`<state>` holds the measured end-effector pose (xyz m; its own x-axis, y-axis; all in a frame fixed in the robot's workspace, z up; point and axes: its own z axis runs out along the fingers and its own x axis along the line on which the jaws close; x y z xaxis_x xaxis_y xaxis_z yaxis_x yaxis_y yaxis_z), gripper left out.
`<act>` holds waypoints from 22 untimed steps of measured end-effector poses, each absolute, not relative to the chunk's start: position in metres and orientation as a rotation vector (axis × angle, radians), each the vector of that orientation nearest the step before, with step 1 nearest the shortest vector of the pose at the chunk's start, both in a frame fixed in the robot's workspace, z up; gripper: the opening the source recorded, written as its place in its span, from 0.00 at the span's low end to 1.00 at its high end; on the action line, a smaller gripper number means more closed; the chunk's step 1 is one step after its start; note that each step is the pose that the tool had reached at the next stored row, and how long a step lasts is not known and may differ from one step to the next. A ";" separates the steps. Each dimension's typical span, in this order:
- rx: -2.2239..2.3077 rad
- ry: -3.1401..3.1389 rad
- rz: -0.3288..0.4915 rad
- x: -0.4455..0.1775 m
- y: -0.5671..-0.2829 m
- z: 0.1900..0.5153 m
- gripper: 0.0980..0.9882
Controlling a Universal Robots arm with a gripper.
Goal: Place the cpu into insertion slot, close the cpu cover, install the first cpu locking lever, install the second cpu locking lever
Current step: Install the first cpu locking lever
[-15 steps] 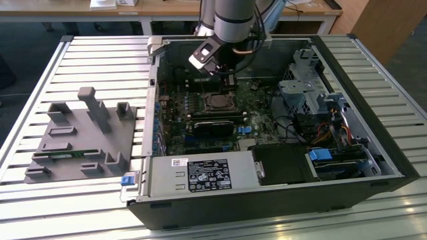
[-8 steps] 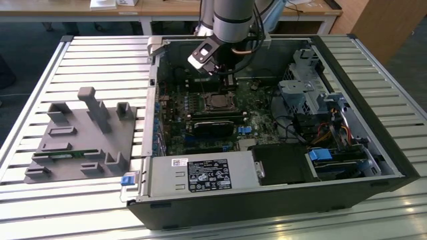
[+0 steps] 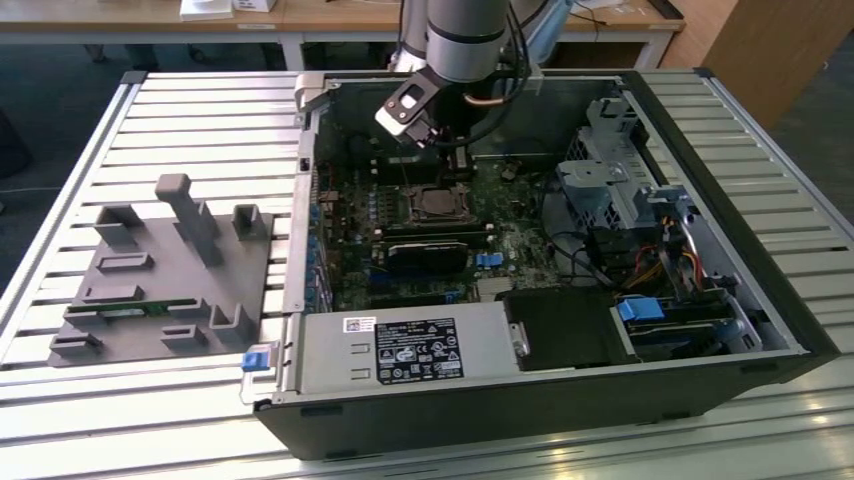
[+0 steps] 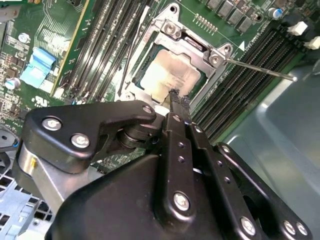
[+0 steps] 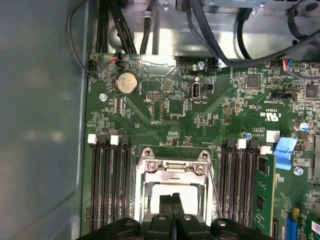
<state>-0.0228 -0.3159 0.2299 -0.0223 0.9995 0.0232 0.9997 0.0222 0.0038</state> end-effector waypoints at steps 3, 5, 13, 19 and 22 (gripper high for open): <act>-2.187 -2.236 -0.029 -0.023 -0.316 0.236 0.01; -2.187 -2.236 -0.029 -0.023 -0.316 0.240 0.01; -2.187 -2.237 -0.026 -0.023 -0.316 0.256 0.01; -2.176 -2.251 -0.024 -0.023 -0.316 0.263 0.01; -2.115 -2.309 -0.021 -0.023 -0.316 0.263 0.01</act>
